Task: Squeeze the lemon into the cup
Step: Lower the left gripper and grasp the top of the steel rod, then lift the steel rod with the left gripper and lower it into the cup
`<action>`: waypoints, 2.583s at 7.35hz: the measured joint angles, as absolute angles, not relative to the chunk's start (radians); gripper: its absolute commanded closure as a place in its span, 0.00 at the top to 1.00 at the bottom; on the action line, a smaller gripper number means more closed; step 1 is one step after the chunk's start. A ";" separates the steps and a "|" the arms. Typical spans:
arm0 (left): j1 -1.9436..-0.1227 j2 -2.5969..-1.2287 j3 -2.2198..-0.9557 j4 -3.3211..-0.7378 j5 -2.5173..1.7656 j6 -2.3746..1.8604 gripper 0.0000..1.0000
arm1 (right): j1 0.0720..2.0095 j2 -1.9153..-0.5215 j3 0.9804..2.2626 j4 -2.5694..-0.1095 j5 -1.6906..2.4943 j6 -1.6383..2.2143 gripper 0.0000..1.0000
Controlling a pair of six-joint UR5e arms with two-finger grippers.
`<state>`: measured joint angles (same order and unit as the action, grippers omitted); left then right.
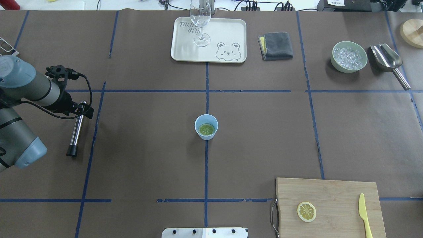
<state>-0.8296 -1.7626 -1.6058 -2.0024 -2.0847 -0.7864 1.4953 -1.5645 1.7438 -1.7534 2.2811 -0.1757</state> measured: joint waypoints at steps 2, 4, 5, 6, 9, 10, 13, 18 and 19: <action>-0.824 -1.765 -1.577 -2.032 -2.085 -0.784 0.82 | 1.496 -1.565 1.743 -1.753 2.280 -0.176 1.00; -0.820 -1.772 -1.568 -2.036 -2.085 -0.782 0.18 | 1.496 -1.565 1.743 -1.753 2.281 -0.175 1.00; -0.820 -1.778 -1.564 -2.036 -2.085 -0.780 0.00 | 1.496 -1.564 1.743 -1.753 2.280 -0.175 1.00; -0.819 -1.782 -1.562 -2.036 -2.084 -0.777 0.00 | 1.496 -1.564 1.743 -1.753 2.280 -0.175 1.00; -0.820 -1.784 -1.577 -2.036 -2.083 -0.758 0.00 | 1.495 -1.563 1.742 -1.753 2.280 -0.175 1.00; -0.821 -1.782 -1.594 -2.036 -2.083 -0.741 0.00 | 1.495 -1.562 1.742 -1.753 2.280 -0.175 1.00; -0.824 -1.846 -1.661 -2.071 -1.917 -0.710 0.00 | 1.495 -1.560 1.741 -1.753 2.279 -0.175 1.00; -0.725 -1.995 -1.666 -2.442 -1.656 -0.793 0.00 | 1.498 -1.564 1.741 -1.752 2.276 -0.175 1.00; -0.689 -2.015 -1.633 -2.594 -1.577 -0.799 0.00 | 1.501 -1.566 1.741 -1.752 2.276 -0.176 1.00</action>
<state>-0.6887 -2.0153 -1.6326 -2.5944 -1.5767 -0.7986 1.5008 -1.5663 1.7411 -1.7518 2.2758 -0.1758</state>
